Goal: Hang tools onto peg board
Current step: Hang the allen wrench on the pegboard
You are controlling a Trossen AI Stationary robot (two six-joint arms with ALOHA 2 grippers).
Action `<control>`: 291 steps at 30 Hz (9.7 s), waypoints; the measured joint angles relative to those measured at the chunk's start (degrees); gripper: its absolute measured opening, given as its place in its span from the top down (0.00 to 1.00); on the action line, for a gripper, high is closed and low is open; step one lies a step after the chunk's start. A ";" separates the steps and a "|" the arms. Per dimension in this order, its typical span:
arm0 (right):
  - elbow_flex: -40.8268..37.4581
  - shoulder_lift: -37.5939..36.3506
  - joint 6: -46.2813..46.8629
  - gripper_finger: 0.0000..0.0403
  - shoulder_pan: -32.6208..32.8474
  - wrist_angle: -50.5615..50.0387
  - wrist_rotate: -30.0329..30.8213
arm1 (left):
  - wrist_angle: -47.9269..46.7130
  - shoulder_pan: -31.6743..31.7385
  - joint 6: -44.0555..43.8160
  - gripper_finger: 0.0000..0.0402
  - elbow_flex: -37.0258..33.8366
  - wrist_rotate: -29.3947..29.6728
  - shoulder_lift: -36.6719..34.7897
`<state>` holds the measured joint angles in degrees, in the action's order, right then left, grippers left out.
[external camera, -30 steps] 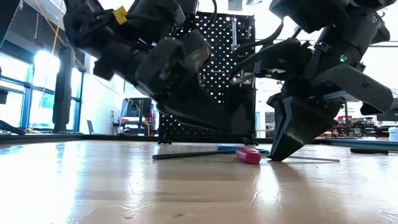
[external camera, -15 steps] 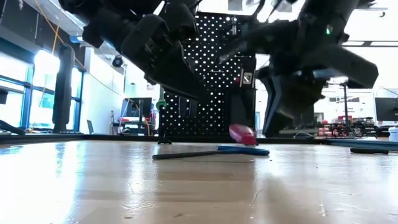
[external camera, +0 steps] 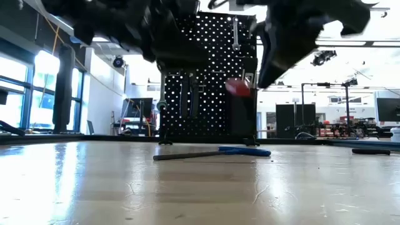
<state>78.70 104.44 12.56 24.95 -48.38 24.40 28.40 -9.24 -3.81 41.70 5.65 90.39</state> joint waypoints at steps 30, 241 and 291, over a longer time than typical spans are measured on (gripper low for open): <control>27.36 0.15 -15.42 1.00 -4.92 -0.21 35.79 | 48.47 -1.35 -3.46 0.61 -21.48 10.03 -15.58; -3.41 -30.61 -6.15 0.65 0.50 13.61 11.70 | -37.53 0.97 26.82 0.89 26.77 12.73 -5.27; -3.43 -20.85 -11.15 0.90 -9.13 18.55 -0.86 | -37.13 0.97 25.87 0.89 26.75 8.57 -5.22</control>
<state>75.26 83.59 1.41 15.82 -29.83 23.55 -8.73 -8.27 22.05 68.45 14.22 85.17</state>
